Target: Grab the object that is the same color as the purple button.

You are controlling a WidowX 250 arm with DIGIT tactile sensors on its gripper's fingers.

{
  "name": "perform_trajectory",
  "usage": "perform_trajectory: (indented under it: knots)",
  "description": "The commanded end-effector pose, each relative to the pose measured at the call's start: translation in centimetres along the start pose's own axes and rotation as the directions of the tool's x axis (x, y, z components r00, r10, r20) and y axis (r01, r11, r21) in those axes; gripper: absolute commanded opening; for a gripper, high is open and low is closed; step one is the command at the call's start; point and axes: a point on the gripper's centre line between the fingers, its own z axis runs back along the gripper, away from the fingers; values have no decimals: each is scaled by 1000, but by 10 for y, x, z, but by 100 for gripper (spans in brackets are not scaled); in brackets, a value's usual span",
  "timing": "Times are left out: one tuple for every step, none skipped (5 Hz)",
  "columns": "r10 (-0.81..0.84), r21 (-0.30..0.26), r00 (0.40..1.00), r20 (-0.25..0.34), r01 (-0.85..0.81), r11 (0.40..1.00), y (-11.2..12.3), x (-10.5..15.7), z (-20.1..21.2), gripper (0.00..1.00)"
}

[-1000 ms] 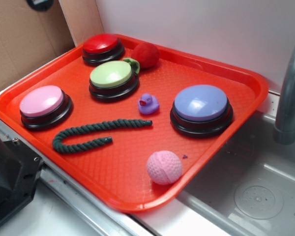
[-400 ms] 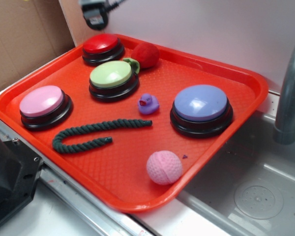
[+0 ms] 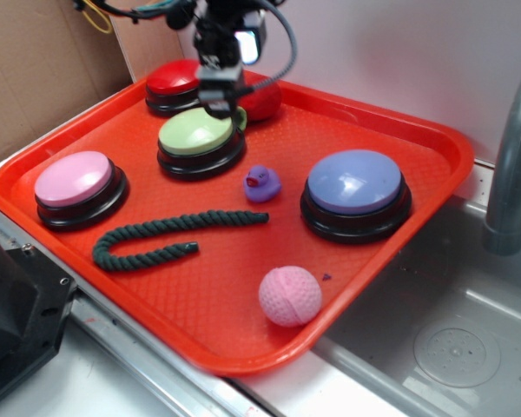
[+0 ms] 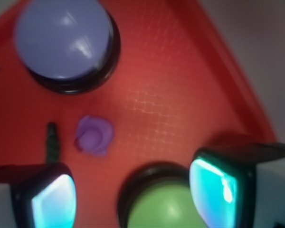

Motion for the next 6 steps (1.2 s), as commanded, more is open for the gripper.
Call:
perform_trajectory:
  knots:
    - [-62,-52,996,70,66,996,-29,16,-17,100]
    - [-73,-66,996,49,77,995,-37,16,-32,100]
    - [-57,-30,998,17,58,998,-33,20,-41,100]
    - [-44,-46,999,26,46,998,-30,22,-49,100]
    - [-14,-47,999,32,15,999,-29,23,-54,0]
    - [16,-54,999,39,-14,998,-27,17,-50,0]
